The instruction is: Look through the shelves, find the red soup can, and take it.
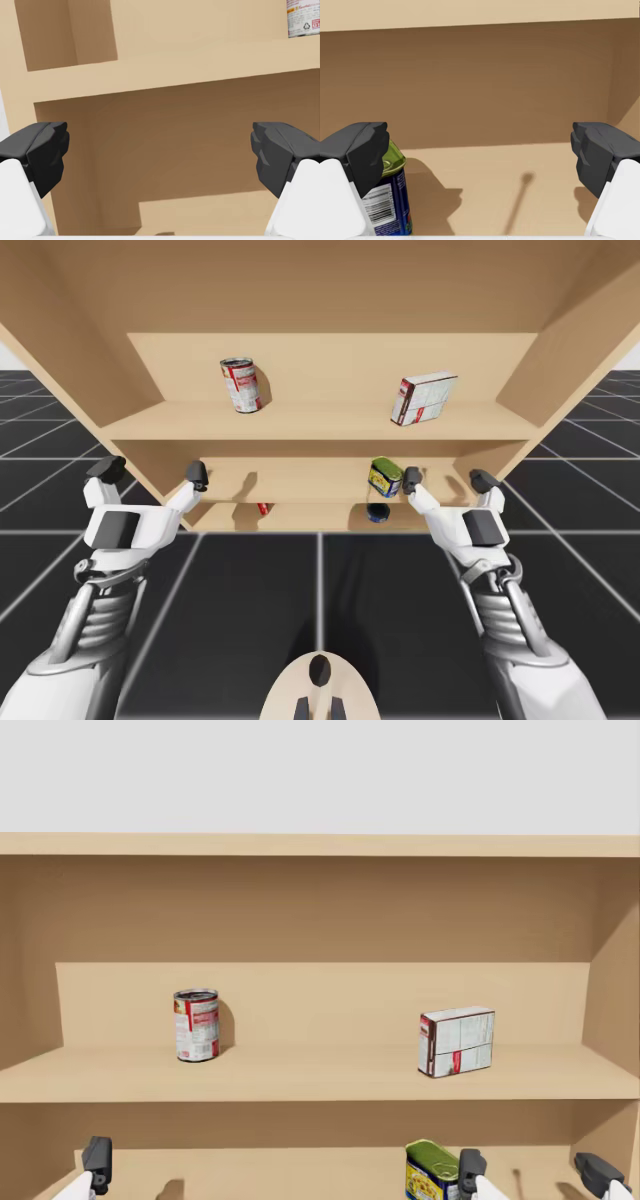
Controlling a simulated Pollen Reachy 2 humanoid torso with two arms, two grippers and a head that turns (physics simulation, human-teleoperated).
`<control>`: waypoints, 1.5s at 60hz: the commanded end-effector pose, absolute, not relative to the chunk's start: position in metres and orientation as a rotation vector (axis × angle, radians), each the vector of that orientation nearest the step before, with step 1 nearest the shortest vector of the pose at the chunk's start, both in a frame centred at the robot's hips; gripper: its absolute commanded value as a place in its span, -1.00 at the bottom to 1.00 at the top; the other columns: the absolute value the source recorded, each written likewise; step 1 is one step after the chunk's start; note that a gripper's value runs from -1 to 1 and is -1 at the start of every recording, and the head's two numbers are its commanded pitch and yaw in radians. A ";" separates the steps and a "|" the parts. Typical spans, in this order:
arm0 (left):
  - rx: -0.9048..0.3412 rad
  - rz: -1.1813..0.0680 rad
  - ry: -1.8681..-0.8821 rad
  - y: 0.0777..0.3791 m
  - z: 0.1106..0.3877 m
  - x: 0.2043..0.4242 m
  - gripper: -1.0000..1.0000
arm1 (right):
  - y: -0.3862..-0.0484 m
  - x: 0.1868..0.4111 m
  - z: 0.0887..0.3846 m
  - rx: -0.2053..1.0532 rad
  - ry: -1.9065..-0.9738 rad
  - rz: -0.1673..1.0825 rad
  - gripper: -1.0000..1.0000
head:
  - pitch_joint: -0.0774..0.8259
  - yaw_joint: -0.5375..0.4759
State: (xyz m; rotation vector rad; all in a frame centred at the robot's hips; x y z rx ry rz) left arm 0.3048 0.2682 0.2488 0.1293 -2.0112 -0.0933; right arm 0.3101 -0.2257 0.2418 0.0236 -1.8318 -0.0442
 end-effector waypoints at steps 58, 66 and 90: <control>0.002 -0.190 -1.920 0.230 0.319 0.245 -1.00 | -0.219 0.311 0.237 0.019 -1.826 -0.050 -1.00 | -0.60 0.48; -0.067 -0.221 -1.898 0.221 0.345 0.237 -1.00 | -0.220 0.312 0.236 0.014 -1.824 -0.050 -1.00 | -0.60 0.49; -0.237 -0.194 -1.781 0.195 0.379 0.297 -1.00 | -0.223 0.314 0.235 0.004 -1.823 -0.055 -1.00 | -0.58 0.54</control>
